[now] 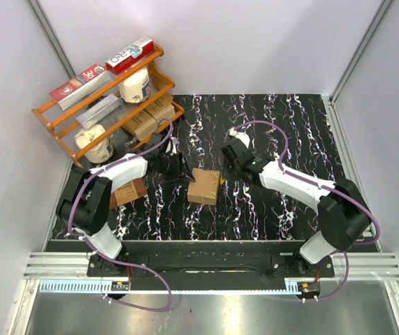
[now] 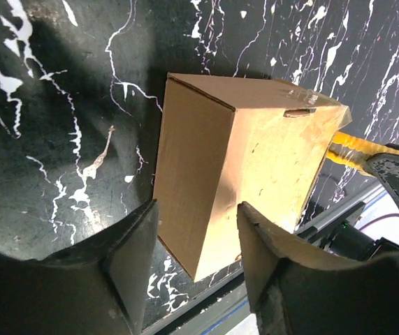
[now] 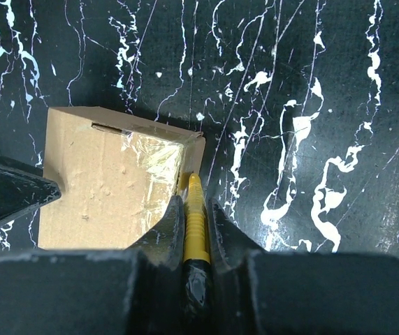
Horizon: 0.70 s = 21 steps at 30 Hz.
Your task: Unpack the express box
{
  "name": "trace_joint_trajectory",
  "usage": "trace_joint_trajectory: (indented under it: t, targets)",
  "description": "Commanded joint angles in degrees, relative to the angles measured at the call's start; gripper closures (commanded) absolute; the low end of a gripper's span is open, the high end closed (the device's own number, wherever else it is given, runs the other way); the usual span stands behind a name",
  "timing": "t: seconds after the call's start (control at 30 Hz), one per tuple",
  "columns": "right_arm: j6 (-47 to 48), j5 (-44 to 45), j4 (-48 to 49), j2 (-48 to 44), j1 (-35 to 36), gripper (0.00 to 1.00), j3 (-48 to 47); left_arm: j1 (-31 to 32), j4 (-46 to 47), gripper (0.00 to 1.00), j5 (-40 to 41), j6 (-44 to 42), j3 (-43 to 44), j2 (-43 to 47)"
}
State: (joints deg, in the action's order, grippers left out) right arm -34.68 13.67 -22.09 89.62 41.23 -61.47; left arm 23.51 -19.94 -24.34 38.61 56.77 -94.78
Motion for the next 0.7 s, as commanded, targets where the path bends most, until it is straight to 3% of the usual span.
trace_joint_trajectory:
  t: [0.0,0.27,0.67]
  targets:
    - [1.0,-1.7,2.1,-2.3,-0.4,1.0,-1.7,-0.1,3.7,0.52,-4.8,0.0,-0.4,-0.8]
    - [0.4,-3.9,1.8,-3.9,-0.4,1.0,-3.2,-0.1,4.6,0.68,-6.0,0.7,-1.3,-1.6]
    - [0.7,-6.1,0.6,-7.0,-0.4,1.0,-7.0,-1.1,11.3,0.74,-12.0,2.8,-4.2,-1.7]
